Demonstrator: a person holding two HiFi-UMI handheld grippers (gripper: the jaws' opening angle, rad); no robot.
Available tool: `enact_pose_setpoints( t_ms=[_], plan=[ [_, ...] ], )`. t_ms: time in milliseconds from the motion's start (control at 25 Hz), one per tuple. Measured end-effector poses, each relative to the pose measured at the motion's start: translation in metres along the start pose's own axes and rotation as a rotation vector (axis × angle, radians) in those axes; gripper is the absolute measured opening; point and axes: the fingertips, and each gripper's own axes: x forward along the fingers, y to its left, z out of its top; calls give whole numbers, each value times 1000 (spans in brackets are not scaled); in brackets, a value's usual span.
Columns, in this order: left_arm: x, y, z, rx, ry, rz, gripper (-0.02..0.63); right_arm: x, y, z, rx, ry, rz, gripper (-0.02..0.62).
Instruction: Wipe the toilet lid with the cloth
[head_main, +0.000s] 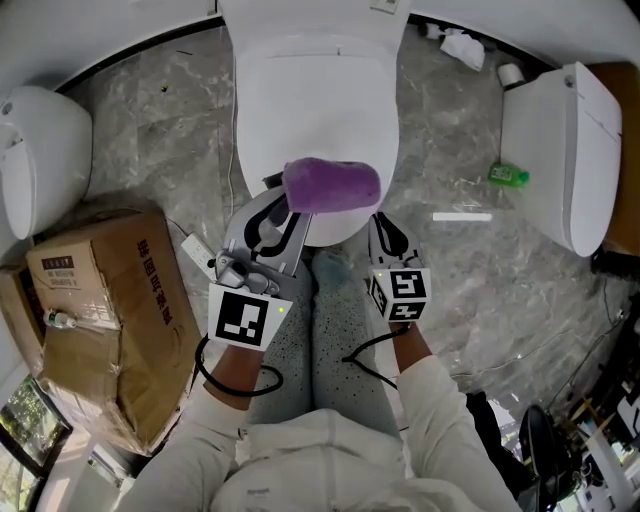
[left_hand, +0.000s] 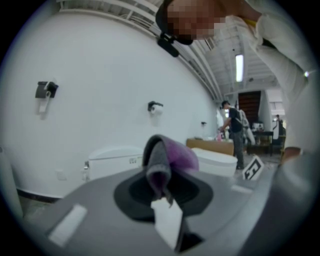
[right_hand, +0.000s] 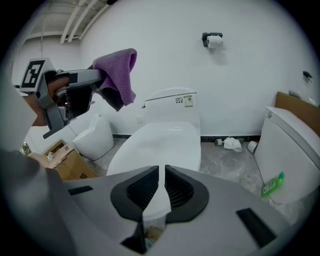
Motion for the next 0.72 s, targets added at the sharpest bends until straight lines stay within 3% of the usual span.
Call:
enact_pose_setpoints(
  t_ms=[120,720],
  plan=[
    [0,-4,-9,-3,3,-7,57,6,-1,-20,64,28,19,98],
    [5,-11,-30,44,14,-59,57,37,3,-96,335,175,85,186]
  ],
)
